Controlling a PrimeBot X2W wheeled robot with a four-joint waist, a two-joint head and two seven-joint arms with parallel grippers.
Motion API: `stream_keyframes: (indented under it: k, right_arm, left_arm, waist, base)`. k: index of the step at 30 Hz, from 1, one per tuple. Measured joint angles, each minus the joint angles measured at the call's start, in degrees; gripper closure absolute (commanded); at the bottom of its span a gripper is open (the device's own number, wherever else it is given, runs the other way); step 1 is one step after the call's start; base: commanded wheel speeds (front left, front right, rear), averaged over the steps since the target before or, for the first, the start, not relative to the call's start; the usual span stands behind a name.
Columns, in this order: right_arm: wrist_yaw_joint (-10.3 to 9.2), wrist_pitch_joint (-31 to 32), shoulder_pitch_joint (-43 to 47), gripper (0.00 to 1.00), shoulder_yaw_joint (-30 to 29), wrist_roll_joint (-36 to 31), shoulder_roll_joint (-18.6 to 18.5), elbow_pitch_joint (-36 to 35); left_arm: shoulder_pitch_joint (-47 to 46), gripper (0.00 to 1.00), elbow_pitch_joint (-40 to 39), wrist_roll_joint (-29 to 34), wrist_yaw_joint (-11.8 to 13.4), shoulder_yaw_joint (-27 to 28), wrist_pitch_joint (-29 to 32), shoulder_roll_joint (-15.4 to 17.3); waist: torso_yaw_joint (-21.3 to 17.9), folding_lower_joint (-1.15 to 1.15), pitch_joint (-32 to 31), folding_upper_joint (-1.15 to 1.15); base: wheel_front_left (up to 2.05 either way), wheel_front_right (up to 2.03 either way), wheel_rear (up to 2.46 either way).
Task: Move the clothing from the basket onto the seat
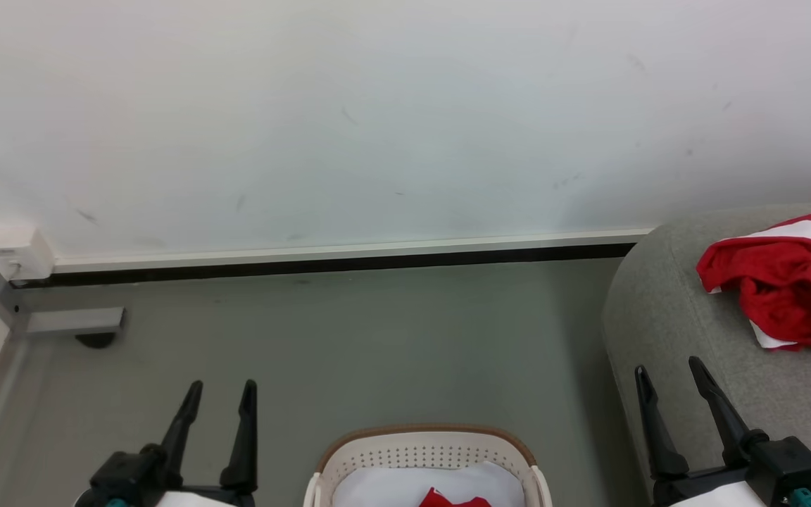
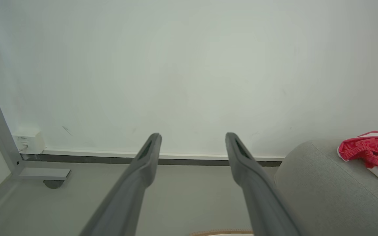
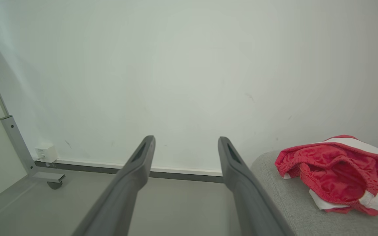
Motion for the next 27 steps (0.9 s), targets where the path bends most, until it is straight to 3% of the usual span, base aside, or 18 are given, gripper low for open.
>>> stream_keyframes:
  k: [12, 17, 27]
  right_arm:
    - [0.00, -0.15, -0.08, 0.00, -0.31, 0.13, 0.03, 1.23]
    - [0.00, -0.15, -1.20, 0.00, -0.38, 0.33, 0.07, 1.03]
    - [0.00, -0.15, -3.12, 0.00, -1.92, 2.79, 0.09, -0.86]
  left_arm:
    - [-1.88, 0.00, 3.64, -0.03, -0.13, -5.48, 0.00, 0.38]
    - [-4.68, 0.00, 6.88, -0.83, -0.13, -10.16, 0.00, 2.59]
    - [-15.80, 0.00, 22.31, -4.23, -0.13, -25.03, 1.03, 8.64]
  waist:
    - [-3.90, 0.00, 2.10, 0.00]
    - [-5.84, 0.00, 5.06, 0.00]
    - [-9.84, 0.01, 13.65, 0.00]
  base:
    - [0.00, 0.00, 0.00]
    - [0.00, 0.00, 0.00]
    - [0.00, 0.00, 0.00]
